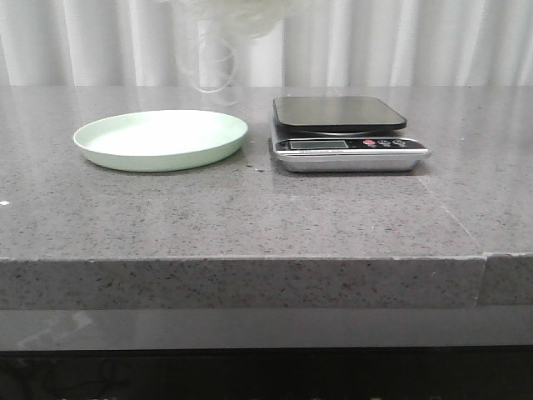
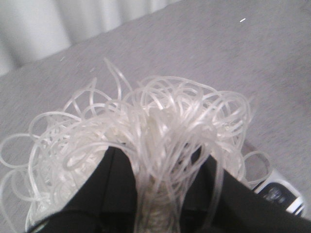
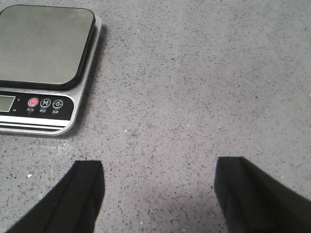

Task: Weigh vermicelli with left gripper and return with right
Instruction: 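Lift the vermicelli with the left gripper and carry it over the scale, then lower the vermicelli onto the scale, open the left gripper, withdraw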

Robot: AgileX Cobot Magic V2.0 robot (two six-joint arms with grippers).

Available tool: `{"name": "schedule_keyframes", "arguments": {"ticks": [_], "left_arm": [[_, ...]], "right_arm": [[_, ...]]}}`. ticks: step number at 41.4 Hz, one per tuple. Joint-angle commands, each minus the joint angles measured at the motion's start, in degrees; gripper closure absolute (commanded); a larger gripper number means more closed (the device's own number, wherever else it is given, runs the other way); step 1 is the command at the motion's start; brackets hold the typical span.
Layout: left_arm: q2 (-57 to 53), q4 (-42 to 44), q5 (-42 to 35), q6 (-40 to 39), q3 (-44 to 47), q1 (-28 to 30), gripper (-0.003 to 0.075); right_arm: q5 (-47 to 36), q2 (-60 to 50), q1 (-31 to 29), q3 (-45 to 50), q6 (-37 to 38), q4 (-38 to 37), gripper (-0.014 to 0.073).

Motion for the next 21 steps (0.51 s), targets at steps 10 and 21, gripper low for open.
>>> {"name": "schedule_keyframes", "arguments": {"ticks": [10, 21], "left_arm": [[9.2, -0.6, -6.1, 0.4, -11.6, -5.3, 0.0578], [14.9, -3.0, -10.4, 0.4, -12.1, -6.1, 0.057]], "right_arm": [[-4.0, -0.2, -0.4, -1.8, -0.5, 0.0, 0.0016], [-3.5, -0.2, -0.4, -1.8, -0.5, 0.0, 0.0016]]}}
